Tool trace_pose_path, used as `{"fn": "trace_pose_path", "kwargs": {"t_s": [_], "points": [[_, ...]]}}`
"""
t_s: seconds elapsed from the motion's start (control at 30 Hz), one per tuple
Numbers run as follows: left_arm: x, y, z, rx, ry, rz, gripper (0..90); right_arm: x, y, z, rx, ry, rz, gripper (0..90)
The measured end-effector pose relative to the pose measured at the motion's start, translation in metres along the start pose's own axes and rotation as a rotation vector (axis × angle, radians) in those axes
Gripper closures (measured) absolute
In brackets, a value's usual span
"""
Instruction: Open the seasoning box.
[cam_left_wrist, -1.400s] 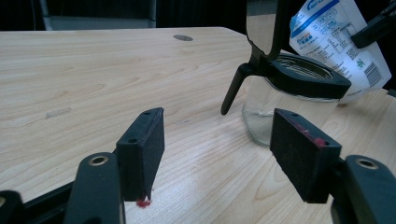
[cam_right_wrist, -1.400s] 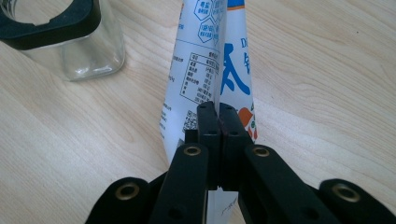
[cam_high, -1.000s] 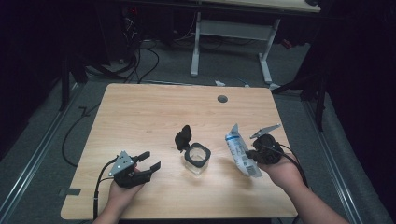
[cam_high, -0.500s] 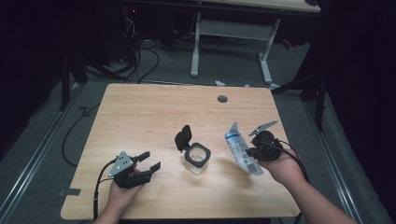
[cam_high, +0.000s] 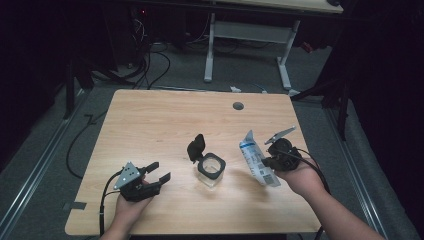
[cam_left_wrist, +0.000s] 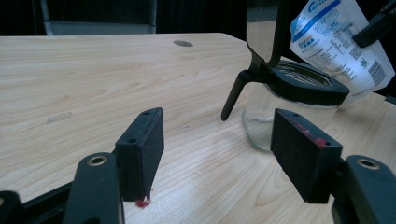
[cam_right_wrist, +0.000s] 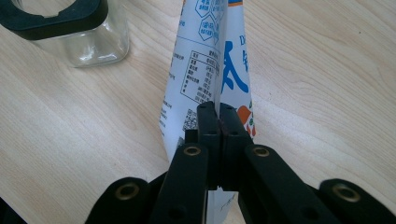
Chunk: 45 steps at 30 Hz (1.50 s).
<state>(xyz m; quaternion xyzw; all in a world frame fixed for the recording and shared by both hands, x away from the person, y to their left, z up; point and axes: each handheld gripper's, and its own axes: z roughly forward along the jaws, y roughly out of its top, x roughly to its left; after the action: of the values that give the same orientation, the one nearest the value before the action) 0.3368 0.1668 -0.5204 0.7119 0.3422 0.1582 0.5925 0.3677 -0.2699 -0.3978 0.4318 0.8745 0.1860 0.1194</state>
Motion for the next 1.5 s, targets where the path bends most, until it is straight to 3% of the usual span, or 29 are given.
{"fn": "trace_pose_path", "kwargs": {"t_s": [0.37, 0.6, 0.93, 1.13, 1.4, 1.5], "points": [[-0.012, 0.003, 0.004, -0.023, -0.012, 0.031, 35.1, 0.004, 0.003, -0.002, -0.002, 0.007, -0.02, 90.0], [-0.022, 0.002, 0.007, 0.02, -0.039, 0.033, 34.7, 0.004, 0.008, -0.008, -0.005, 0.008, -0.031, 90.0], [-0.046, 0.001, 0.016, 0.042, -0.074, 0.076, 32.3, 0.01, 0.013, -0.02, 0.006, 0.0, -0.033, 90.0], [-0.059, -0.001, 0.018, 0.05, -0.105, 0.057, 31.2, 0.014, 0.016, -0.022, 0.006, 0.006, -0.046, 90.0], [-0.078, -0.006, 0.02, 0.065, -0.14, 0.079, 30.2, 0.025, 0.023, -0.027, 0.009, 0.025, -0.071, 90.0], [-0.087, -0.009, 0.024, 0.077, -0.149, 0.106, 29.2, 0.029, 0.026, -0.028, 0.017, 0.027, -0.083, 90.0]]}}
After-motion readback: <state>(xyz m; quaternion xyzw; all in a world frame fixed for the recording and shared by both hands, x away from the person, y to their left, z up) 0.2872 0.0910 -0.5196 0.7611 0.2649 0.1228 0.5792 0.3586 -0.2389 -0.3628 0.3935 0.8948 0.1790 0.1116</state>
